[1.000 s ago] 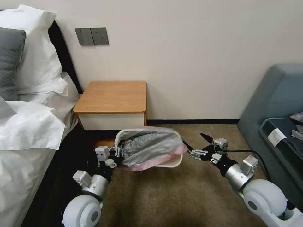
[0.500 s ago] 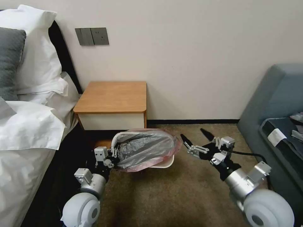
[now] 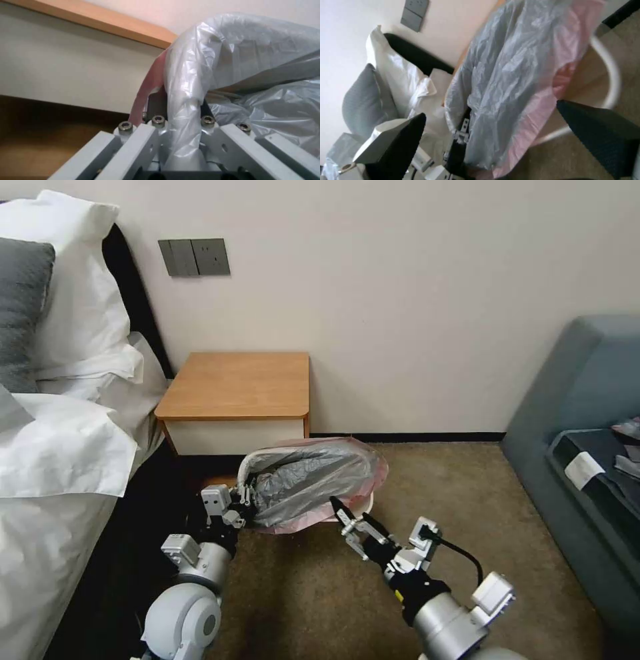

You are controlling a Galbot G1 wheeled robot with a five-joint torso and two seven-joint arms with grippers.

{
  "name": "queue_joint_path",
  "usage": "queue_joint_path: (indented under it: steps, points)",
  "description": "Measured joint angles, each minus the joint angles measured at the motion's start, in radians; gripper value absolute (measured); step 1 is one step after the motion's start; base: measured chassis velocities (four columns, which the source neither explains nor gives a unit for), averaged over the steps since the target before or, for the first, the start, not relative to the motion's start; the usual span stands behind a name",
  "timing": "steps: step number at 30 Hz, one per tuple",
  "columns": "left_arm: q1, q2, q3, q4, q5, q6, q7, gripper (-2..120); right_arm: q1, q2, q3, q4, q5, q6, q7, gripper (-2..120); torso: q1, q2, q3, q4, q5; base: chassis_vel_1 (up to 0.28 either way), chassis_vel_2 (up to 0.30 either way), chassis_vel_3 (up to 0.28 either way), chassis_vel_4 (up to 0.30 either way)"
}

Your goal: Pick up the garbage bag from the table and place it over the trash can.

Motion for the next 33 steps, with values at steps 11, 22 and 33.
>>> queue_joint_path:
  steps: [11, 22, 33]
  points:
    - [0.009, 0.001, 0.004, 0.010, 0.027, -0.028, 0.014, 2, 0.058, 0.002, -0.017, -0.049, -0.011, -0.018, 0.052, 100, 0.000, 0.000, 0.000, 0.0000, 0.0000, 0.000, 0.000, 0.000, 0.000]
    - [0.025, 0.001, 0.000, -0.005, 0.029, -0.047, 0.026, 2, 0.090, 0.002, -0.006, -0.083, -0.024, -0.024, 0.067, 100, 0.000, 0.000, 0.000, 0.0000, 0.0000, 0.000, 0.000, 0.000, 0.000]
    - [0.055, 0.000, 0.023, -0.012, 0.048, -0.049, 0.035, 2, 0.140, 0.002, -0.016, -0.158, -0.015, 0.008, -0.059, 100, 0.000, 0.000, 0.000, 0.0000, 0.0000, 0.000, 0.000, 0.000, 0.000]
